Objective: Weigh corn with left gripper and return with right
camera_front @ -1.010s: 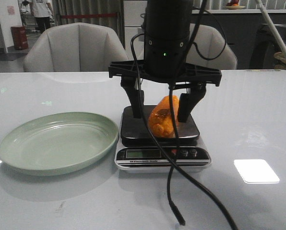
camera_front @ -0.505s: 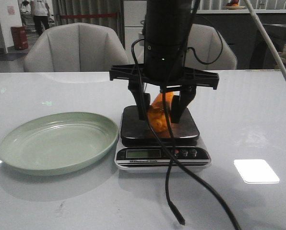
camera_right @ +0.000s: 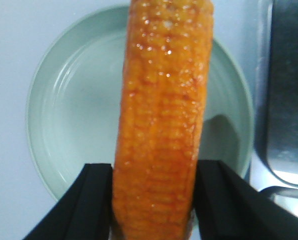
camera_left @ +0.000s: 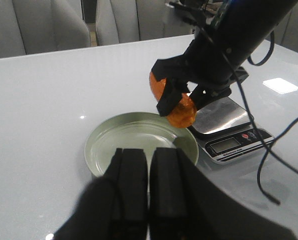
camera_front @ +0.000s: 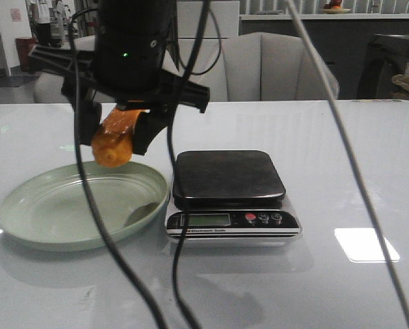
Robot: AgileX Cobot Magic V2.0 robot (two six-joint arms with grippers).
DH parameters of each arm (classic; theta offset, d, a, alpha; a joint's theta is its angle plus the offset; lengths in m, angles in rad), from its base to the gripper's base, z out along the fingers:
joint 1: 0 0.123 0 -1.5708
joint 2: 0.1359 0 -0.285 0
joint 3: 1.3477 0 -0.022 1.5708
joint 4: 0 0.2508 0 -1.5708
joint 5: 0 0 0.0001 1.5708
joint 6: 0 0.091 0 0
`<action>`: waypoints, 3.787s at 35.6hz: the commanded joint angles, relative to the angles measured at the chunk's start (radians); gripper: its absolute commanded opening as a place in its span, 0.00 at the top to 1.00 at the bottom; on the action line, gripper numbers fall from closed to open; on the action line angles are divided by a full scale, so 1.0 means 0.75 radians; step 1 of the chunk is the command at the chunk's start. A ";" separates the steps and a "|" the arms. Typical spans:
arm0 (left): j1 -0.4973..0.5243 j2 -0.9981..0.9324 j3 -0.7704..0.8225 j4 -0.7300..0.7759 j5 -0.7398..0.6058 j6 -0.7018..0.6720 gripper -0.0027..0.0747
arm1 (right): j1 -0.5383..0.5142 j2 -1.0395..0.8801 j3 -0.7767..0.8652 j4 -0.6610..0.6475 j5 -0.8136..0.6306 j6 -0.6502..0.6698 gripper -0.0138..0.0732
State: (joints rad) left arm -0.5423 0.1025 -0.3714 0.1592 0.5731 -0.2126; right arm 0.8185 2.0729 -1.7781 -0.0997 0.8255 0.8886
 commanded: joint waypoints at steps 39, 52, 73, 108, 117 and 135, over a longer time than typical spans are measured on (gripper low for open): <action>0.003 0.015 -0.037 0.008 -0.102 -0.001 0.81 | -0.230 -0.357 -0.039 0.252 0.175 -0.740 0.15; 0.003 0.015 -0.037 0.008 -0.102 -0.001 0.81 | -0.474 -0.669 0.101 0.433 0.517 -1.319 0.15; 0.003 0.015 -0.037 0.008 -0.102 -0.001 0.81 | -0.474 -1.530 1.086 0.429 -0.187 -1.360 0.15; 0.003 0.015 -0.037 0.008 -0.102 -0.001 0.81 | -0.474 -2.683 2.157 0.426 -1.012 -1.361 0.15; 0.003 0.015 -0.037 0.008 -0.102 -0.001 0.81 | -0.474 -2.683 2.157 0.426 -0.965 -1.361 0.71; 0.003 0.015 -0.037 0.008 -0.102 -0.001 0.81 | -0.474 -2.683 2.157 0.432 -0.969 -1.359 0.63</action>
State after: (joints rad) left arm -0.5423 0.1025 -0.3714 0.1592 0.5731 -0.2126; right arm 0.4702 0.0513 -0.1345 0.2188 0.1702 -0.1191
